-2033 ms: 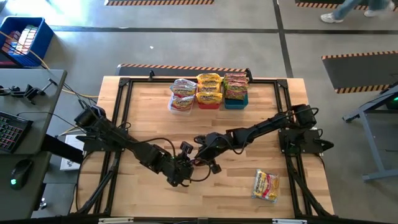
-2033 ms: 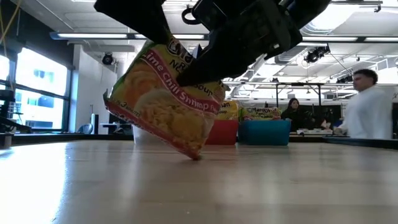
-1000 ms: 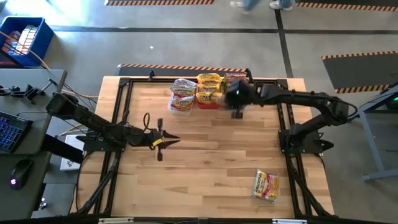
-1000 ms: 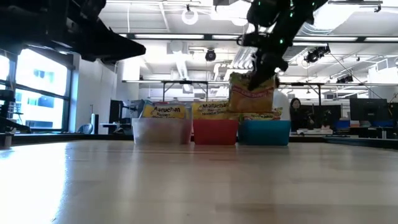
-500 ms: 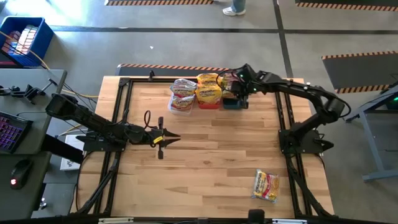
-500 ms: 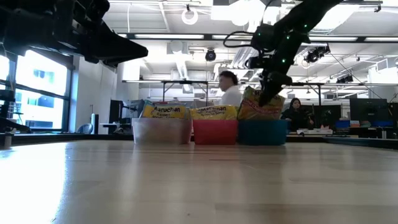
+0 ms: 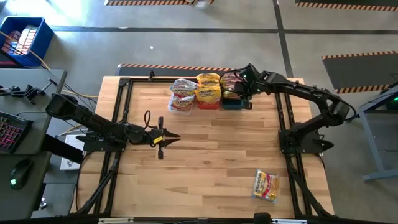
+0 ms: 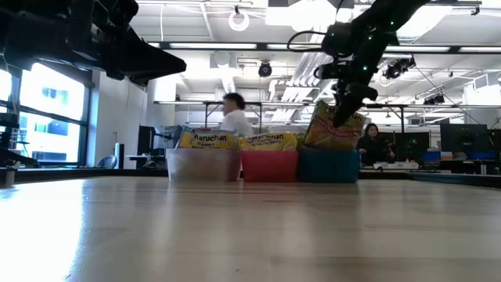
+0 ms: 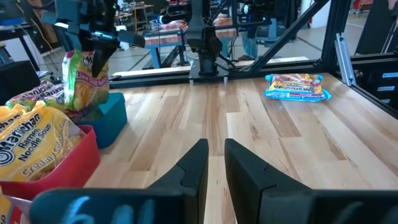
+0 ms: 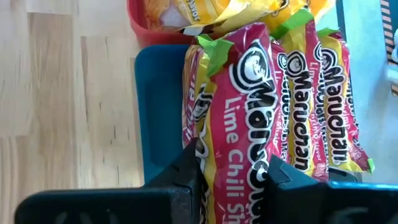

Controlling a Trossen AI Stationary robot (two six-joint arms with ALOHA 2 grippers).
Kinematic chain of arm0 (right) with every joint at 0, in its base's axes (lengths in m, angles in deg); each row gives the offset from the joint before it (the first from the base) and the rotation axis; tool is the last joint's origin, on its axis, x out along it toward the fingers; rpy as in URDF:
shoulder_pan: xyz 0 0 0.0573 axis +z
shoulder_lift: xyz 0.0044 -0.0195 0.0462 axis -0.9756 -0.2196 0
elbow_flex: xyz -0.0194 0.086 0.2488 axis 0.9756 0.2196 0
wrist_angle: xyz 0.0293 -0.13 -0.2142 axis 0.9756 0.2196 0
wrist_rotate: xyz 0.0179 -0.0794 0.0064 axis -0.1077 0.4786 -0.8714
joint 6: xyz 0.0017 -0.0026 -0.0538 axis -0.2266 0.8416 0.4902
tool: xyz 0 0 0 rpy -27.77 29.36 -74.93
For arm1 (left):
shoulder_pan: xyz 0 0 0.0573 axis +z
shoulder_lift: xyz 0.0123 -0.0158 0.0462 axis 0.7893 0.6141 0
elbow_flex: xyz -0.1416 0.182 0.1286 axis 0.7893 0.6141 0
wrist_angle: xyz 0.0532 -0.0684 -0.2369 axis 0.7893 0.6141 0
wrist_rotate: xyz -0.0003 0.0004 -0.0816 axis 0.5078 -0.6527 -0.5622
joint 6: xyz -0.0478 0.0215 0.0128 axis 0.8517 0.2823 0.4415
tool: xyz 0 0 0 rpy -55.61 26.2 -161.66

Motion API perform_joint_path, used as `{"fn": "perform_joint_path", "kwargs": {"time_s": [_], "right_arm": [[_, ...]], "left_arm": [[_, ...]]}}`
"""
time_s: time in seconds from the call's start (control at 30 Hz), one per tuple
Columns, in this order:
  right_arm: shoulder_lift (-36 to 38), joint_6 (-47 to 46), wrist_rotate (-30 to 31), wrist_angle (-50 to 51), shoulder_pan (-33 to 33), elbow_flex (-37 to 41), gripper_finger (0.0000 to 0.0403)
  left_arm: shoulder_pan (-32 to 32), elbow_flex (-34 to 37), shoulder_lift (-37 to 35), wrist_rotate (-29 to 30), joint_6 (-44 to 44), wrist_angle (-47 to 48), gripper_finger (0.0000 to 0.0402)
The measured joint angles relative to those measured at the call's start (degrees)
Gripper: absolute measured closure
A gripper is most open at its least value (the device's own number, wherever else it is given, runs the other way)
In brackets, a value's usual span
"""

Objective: Sort Maruchan noodles
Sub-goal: Put the green noodle pack into the blue bin

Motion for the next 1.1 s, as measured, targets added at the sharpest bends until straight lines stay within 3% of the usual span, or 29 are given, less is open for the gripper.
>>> {"fn": "perform_joint_path", "kwargs": {"time_s": [0.6,1.1], "right_arm": [[-7.21,1.26,0.11,0.51,0.02,-0.07,0.0336],[-11.93,2.51,2.45,-7.3,1.57,0.01,0.0323]], "left_arm": [[0.0,0.0,0.02,0.02,-0.07,-0.85,0.0355],[0.0,0.0,0.02,0.02,-0.11,-0.81,0.0355]]}}
